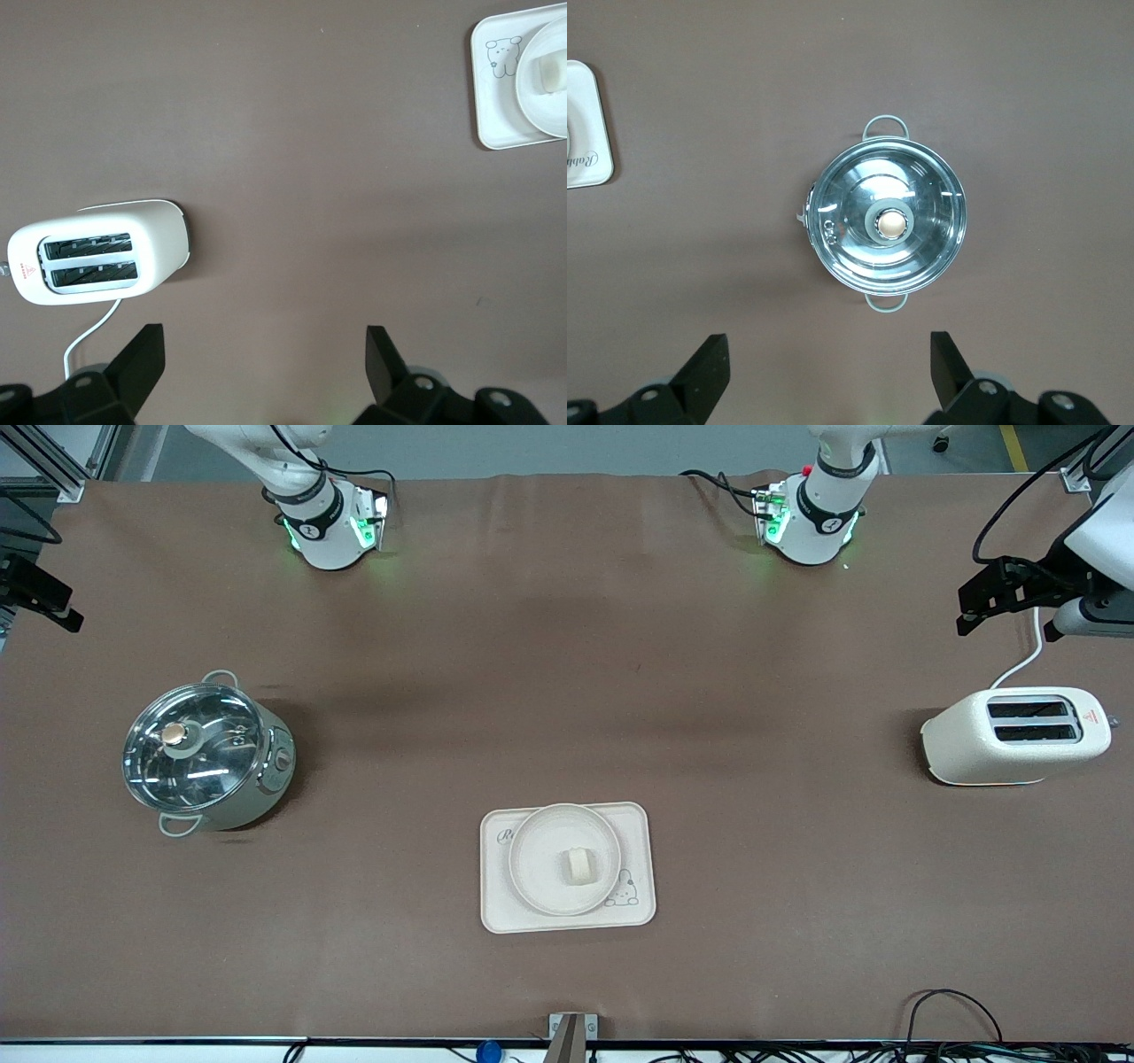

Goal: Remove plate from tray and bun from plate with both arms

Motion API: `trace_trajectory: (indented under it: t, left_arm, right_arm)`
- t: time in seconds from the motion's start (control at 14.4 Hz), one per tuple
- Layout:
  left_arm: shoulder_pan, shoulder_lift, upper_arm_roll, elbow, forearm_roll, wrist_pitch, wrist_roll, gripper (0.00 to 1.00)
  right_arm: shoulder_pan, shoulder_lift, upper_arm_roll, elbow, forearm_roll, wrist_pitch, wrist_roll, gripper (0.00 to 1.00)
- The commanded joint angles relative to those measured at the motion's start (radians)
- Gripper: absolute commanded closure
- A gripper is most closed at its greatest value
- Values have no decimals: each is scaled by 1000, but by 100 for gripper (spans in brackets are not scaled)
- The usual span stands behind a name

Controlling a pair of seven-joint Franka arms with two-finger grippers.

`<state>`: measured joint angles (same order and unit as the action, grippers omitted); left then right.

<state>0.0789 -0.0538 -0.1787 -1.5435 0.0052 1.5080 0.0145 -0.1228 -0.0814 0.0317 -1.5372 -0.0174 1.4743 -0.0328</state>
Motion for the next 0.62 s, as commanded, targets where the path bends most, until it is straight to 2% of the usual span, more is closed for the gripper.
trace_trajectory:
  t: [0.0, 0.55]
  left_arm:
    - [5, -3, -2, 16, 18, -20, 4, 0]
    - [9, 35, 1, 45, 16, -18, 1, 0]
  right_arm:
    - [2, -15, 7, -4, -4, -5, -9, 0]
    - [0, -14, 8, -6, -3, -11, -9, 0]
